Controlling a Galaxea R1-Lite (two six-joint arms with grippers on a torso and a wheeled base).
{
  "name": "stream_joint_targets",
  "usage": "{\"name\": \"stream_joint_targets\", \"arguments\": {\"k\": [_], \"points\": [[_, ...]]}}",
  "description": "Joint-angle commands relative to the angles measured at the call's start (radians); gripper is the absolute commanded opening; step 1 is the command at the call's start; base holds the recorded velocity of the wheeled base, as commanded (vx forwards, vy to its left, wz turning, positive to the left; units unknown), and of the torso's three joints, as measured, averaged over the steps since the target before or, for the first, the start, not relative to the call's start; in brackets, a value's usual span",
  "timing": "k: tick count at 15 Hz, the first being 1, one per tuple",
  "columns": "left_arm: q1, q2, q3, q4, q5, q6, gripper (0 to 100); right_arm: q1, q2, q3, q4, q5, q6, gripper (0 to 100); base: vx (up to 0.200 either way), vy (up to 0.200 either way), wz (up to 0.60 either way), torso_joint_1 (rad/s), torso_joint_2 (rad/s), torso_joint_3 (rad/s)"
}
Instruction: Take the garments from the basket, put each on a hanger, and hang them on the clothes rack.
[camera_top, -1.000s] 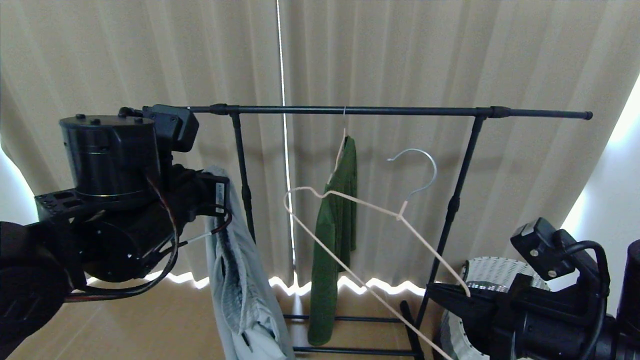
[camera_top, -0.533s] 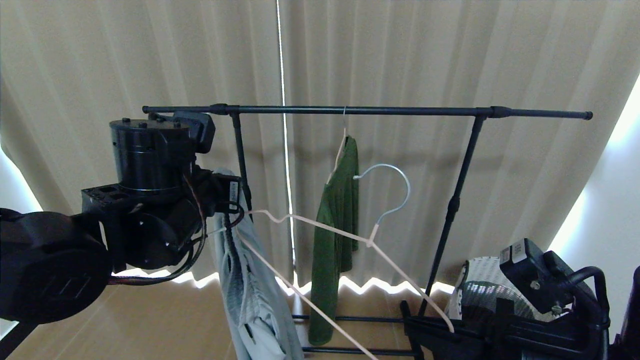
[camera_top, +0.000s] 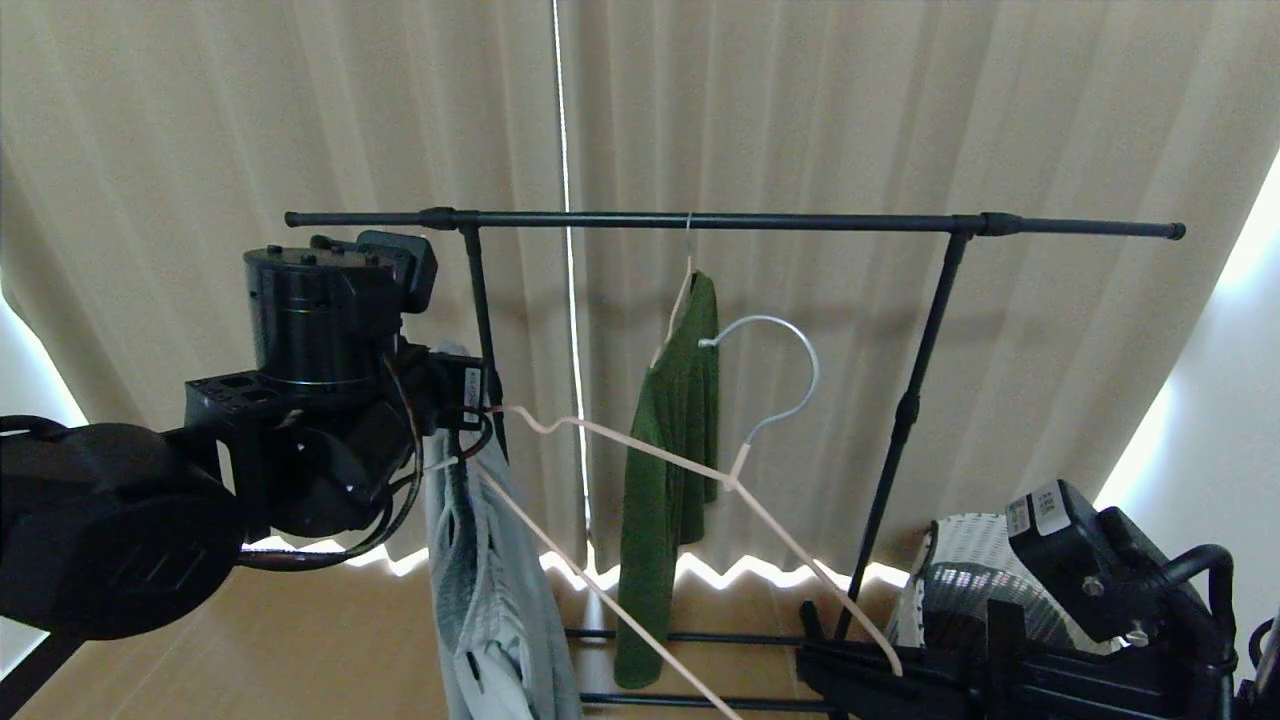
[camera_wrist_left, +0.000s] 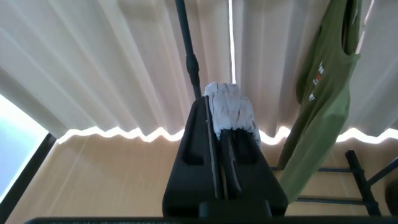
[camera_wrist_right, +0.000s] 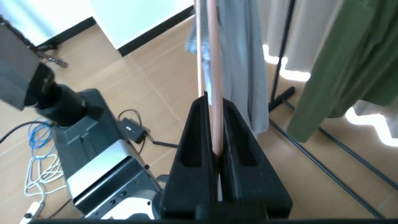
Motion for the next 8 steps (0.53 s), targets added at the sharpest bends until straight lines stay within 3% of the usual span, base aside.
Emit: {"name": "stream_joint_targets", "arguments": {"k": [1,8], "points": [[0.0,-0.001,0.0,-0.001,0.006,0.001,0,0.003,0.008,-0.002,-0.001,0.0,-0.002,0,0.0,0.0,0.0,0.0,0.0,0.0],[0.033,0.011,-0.015,0.001,0.014,0.001,0,0.028,-0.001,0.01,-0.001,0.0,-0.002,0,0.0,0.0,0.0,0.0,0.0,0.0]]}}
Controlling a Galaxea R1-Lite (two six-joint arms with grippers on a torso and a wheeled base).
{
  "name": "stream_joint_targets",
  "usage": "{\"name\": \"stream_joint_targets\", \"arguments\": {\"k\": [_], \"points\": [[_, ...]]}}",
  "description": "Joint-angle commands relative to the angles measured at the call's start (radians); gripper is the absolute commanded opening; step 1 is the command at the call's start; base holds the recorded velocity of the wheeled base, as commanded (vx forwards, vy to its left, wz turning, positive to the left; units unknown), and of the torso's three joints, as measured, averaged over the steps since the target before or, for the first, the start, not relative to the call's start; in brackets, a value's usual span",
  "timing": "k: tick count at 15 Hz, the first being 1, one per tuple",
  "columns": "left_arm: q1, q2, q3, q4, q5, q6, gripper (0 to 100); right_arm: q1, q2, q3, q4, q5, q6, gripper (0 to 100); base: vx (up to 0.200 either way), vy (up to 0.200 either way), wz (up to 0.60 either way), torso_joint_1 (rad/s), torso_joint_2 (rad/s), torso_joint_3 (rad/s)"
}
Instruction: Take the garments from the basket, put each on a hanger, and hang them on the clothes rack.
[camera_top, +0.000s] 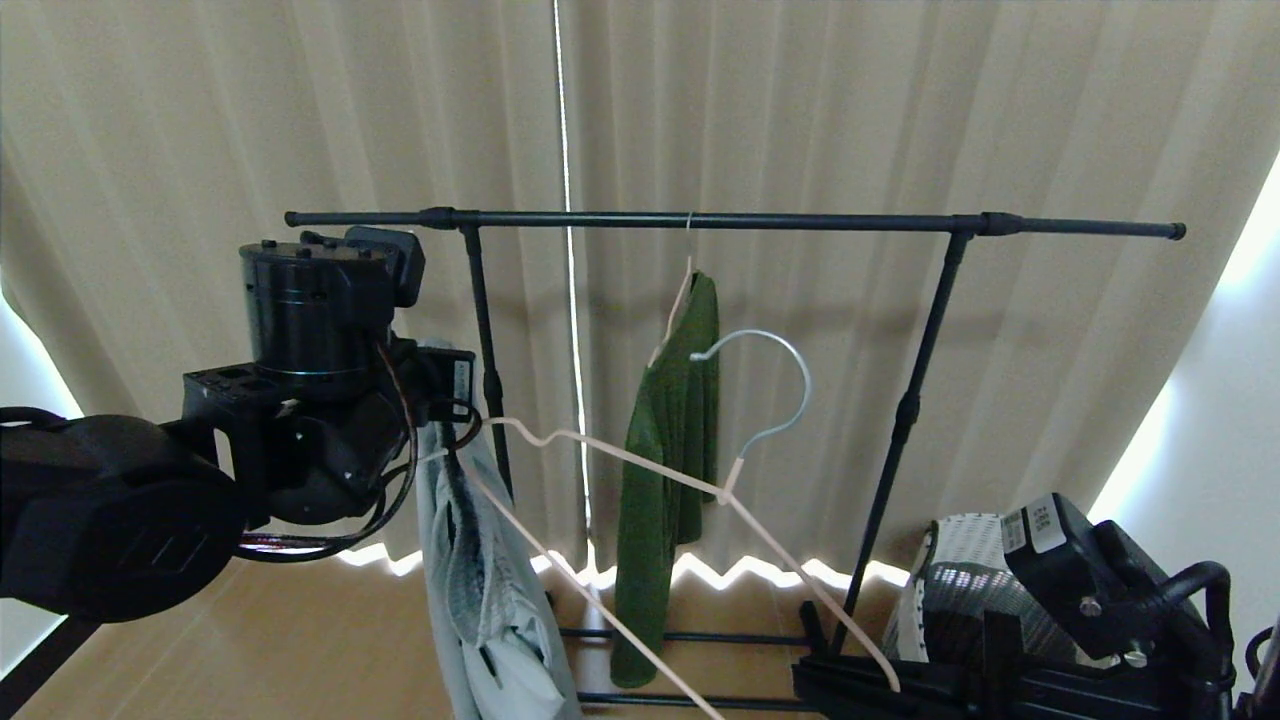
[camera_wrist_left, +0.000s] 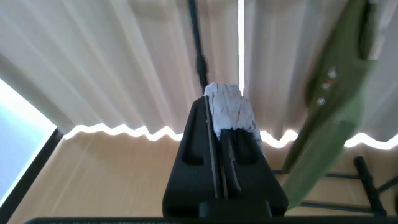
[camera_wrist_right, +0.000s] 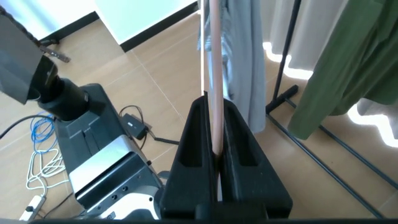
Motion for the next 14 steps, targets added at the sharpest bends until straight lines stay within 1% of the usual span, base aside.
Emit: {"name": "stream_joint_targets", "arguments": {"k": [1,3,6,8,12,14], "points": [[0.007,0.004,-0.001,-0.001,0.0,0.002,0,0.011,-0.002,0.001,0.001,0.0,0.001,0,0.0,0.0,0.0,0.0,0.0,0.0],[0.006,0.004,-0.001,-0.001,0.003,0.0,0,0.011,0.01,-0.003,0.001,-0.003,-0.001,0,0.0,0.0,0.0,0.0,0.0,0.0],[-0.005,0.002,-0.003,-0.001,0.028,0.002,0,0.011,0.055,-0.031,0.0,-0.005,-0.002,0,0.0,0.0,0.0,0.0,0.0,0.0],[-0.005,0.002,-0.004,-0.002,0.028,0.002,0,0.011,0.087,-0.054,0.0,-0.008,-0.002,0,0.0,0.0,0.0,0.0,0.0,0.0],[-0.002,0.007,-0.006,-0.002,0.028,0.0,0,0.01,0.109,-0.065,0.0,-0.008,-0.004,0,0.0,0.0,0.0,0.0,0.0,0.0],[-0.002,0.001,-0.004,-0.002,0.028,0.0,0,-0.032,0.162,-0.108,-0.002,-0.017,-0.001,0,0.0,0.0,0.0,0.0,0.0,0.0]]}}
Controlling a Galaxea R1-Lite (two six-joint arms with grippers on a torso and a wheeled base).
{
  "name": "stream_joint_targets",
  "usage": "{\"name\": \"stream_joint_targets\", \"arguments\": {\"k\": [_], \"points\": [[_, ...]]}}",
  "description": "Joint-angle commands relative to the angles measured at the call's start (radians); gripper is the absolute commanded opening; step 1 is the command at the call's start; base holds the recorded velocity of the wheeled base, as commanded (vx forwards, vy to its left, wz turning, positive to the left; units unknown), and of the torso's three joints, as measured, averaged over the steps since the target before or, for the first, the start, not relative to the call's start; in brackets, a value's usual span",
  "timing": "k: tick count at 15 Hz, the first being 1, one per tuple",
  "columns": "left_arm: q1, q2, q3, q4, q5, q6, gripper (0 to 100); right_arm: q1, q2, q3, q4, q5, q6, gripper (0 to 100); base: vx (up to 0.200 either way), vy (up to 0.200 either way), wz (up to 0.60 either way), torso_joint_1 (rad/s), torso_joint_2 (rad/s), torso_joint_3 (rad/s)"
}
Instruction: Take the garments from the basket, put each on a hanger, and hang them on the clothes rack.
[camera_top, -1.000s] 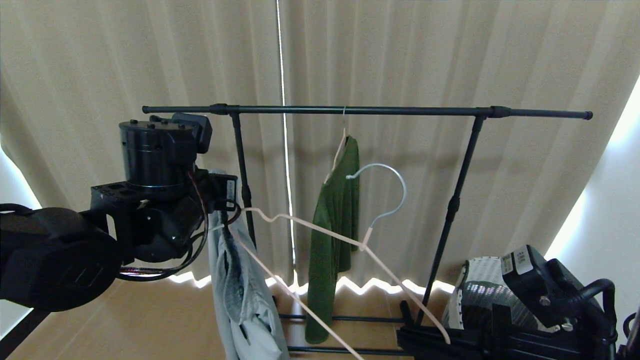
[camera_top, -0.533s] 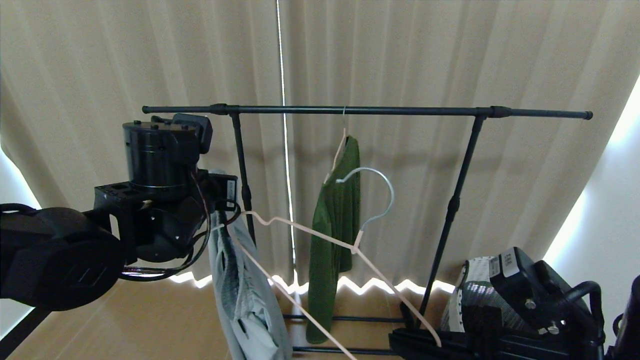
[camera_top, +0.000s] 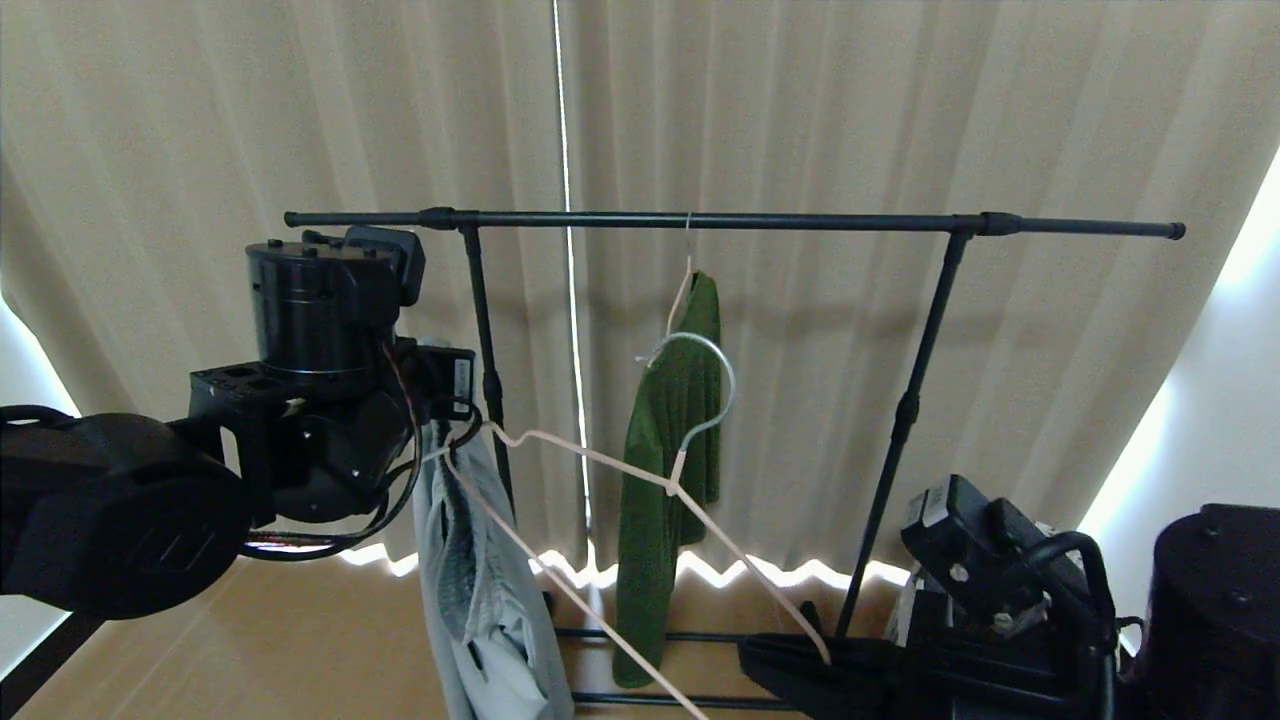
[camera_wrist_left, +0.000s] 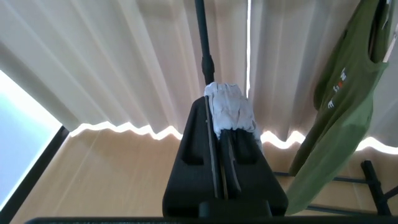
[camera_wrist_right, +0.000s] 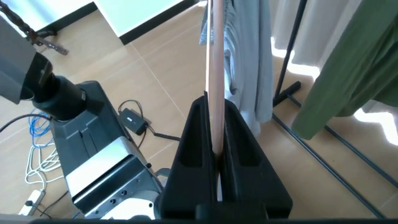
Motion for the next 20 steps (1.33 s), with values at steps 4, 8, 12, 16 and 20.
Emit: {"name": "stream_joint_targets", "arguments": {"k": [4,8,12,16,20], "points": [[-0.003,-0.016,0.009,0.005,0.0,0.005,0,-0.085,0.099,-0.098,-0.002,-0.005,0.002,0,0.0,0.0,0.0,0.0,0.0,0.0],[-0.027,-0.022,0.009,0.01,0.002,0.005,0,-0.094,0.21,-0.153,-0.101,-0.005,-0.003,0,0.0,0.0,0.0,0.0,0.0,0.0],[-0.035,-0.06,0.01,0.059,0.002,0.005,0,-0.097,0.286,-0.211,-0.104,-0.028,-0.001,0,0.0,0.0,0.0,0.0,0.0,0.0],[-0.056,-0.109,0.01,0.113,0.002,0.002,0,-0.105,0.339,-0.247,-0.106,-0.063,-0.001,0,0.0,0.0,0.0,0.0,0.0,0.0],[-0.139,-0.137,0.01,0.117,0.0,0.002,0,-0.106,0.389,-0.31,-0.095,-0.063,-0.003,0,0.0,0.0,0.0,0.0,0.0,0.0]]}}
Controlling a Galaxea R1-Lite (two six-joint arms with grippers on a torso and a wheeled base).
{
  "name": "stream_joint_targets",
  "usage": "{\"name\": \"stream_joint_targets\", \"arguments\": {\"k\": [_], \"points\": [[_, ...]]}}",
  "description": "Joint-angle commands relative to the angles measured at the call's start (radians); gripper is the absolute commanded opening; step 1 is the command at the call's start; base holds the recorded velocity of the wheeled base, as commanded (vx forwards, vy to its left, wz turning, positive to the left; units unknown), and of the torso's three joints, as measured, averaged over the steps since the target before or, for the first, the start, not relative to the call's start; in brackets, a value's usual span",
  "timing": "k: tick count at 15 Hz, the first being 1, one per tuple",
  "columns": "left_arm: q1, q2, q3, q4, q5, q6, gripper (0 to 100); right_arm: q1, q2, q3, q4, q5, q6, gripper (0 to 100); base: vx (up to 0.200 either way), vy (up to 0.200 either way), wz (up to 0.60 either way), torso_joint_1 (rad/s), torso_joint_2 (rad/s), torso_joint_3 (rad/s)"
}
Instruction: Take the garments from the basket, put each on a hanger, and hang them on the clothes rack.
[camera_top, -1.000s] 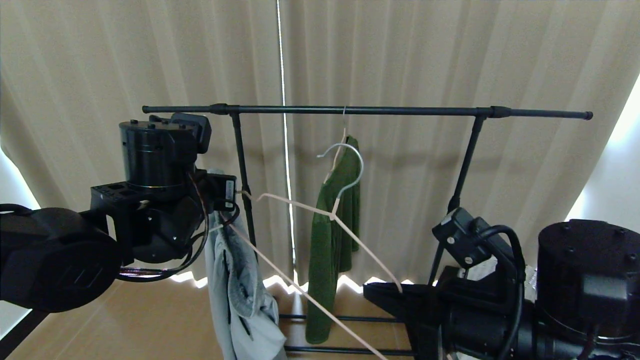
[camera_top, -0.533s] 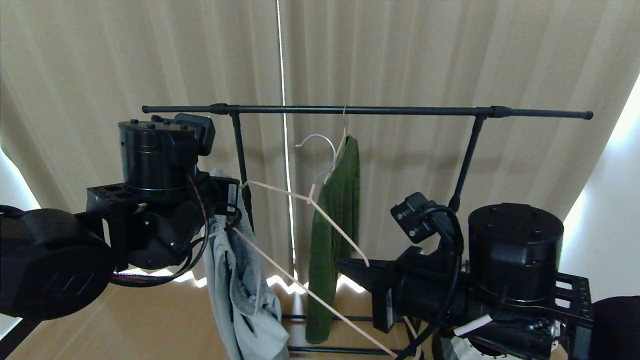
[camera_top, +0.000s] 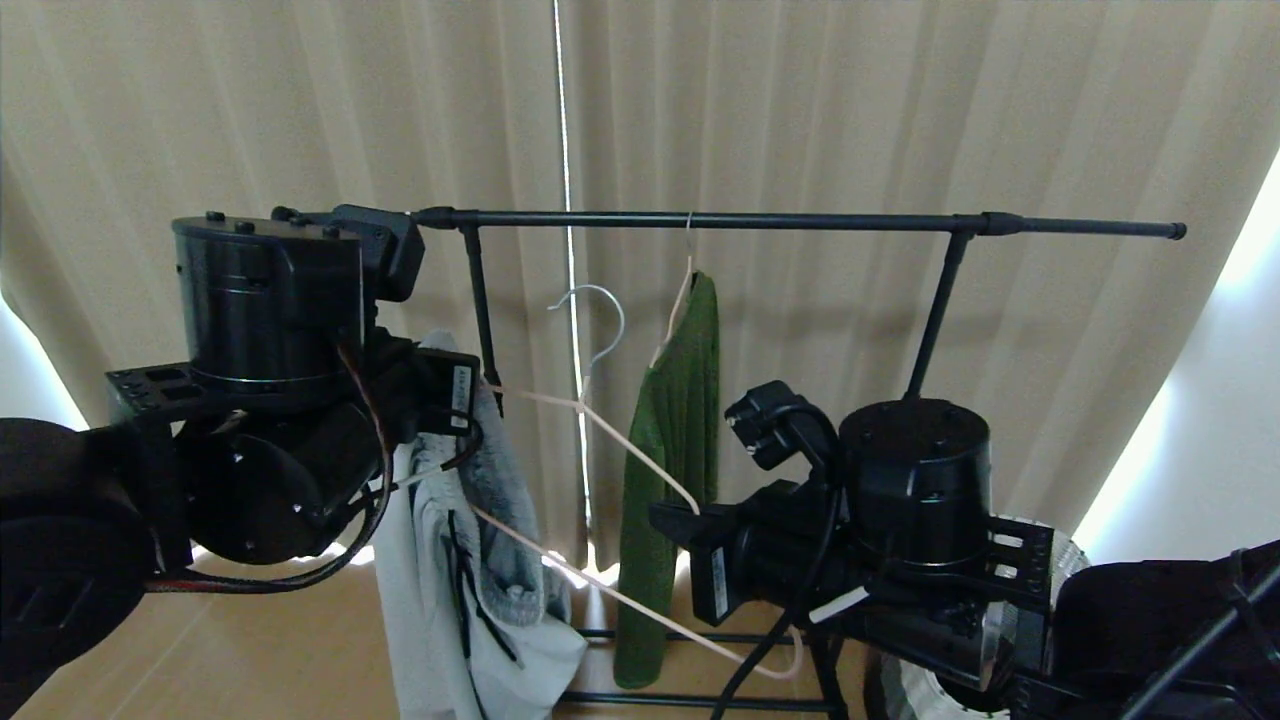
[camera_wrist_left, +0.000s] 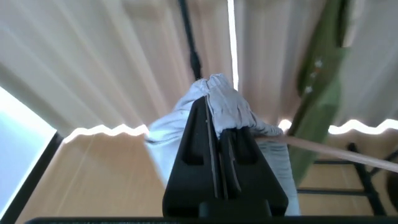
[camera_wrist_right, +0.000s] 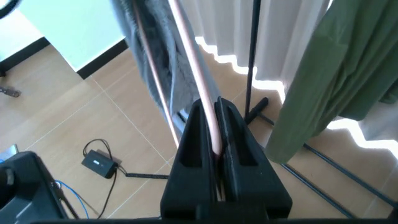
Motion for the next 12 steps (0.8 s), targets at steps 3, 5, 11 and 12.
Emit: {"name": "stream_joint_targets", "arguments": {"k": [3,5,11,12], "points": [[-0.094,-0.029,0.002,0.001,-0.006,0.002,0,-0.003,0.016,-0.01,0.003,-0.001,0.0,0,0.0,0.0,0.0,0.0,0.0,0.0],[-0.152,-0.029,0.002,0.001,-0.02,0.004,0,-0.004,0.01,-0.004,0.003,-0.001,0.0,0,0.0,0.0,0.0,0.0,0.0,0.0],[-0.205,-0.071,0.063,-0.002,-0.145,0.021,0,-0.004,-0.006,0.006,0.003,-0.026,-0.028,0,0.0,0.0,0.0,0.0,0.0,0.0],[-0.205,-0.08,0.086,-0.004,-0.147,0.021,0,-0.012,-0.027,0.014,-0.004,-0.029,-0.029,0,0.0,0.0,0.0,0.0,0.0,0.0]]}}
